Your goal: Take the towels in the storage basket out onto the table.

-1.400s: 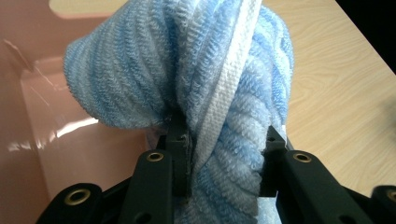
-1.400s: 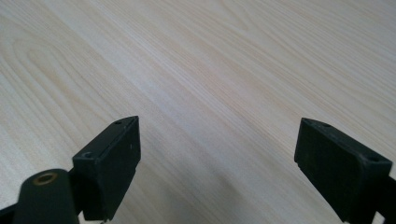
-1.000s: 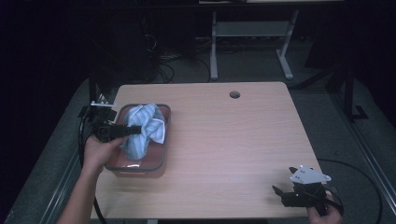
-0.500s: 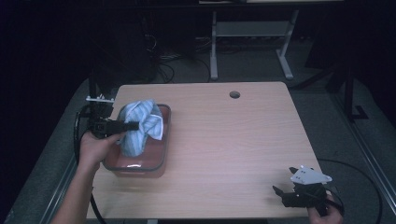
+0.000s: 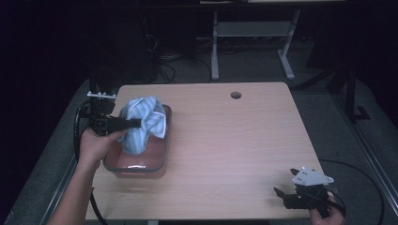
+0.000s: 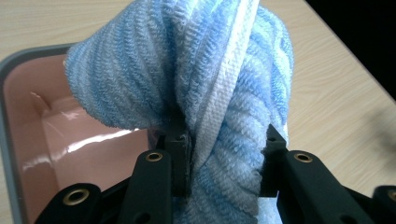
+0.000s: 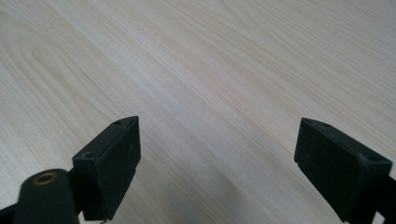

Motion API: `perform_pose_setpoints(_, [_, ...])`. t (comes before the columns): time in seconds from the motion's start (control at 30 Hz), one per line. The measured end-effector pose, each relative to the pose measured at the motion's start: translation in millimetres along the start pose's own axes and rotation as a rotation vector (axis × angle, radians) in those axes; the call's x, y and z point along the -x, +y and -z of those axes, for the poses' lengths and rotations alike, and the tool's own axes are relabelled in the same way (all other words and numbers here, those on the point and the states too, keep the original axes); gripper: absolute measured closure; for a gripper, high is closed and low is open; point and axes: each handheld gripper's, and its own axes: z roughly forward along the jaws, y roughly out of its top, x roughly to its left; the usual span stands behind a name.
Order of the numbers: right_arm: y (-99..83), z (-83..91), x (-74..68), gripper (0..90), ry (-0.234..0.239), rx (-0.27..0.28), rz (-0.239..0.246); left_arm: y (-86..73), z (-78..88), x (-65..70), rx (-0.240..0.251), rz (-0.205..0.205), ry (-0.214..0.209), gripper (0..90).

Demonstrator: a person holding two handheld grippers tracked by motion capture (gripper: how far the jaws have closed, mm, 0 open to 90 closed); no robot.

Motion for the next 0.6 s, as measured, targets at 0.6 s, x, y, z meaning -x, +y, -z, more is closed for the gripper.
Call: perform_pose_setpoints(0.6, [-1.9,3.8,2.0,13.9,-0.009,0.011,-0.005,25.5,6.8,30.4,0.04,-0.054,-0.028,65.6])
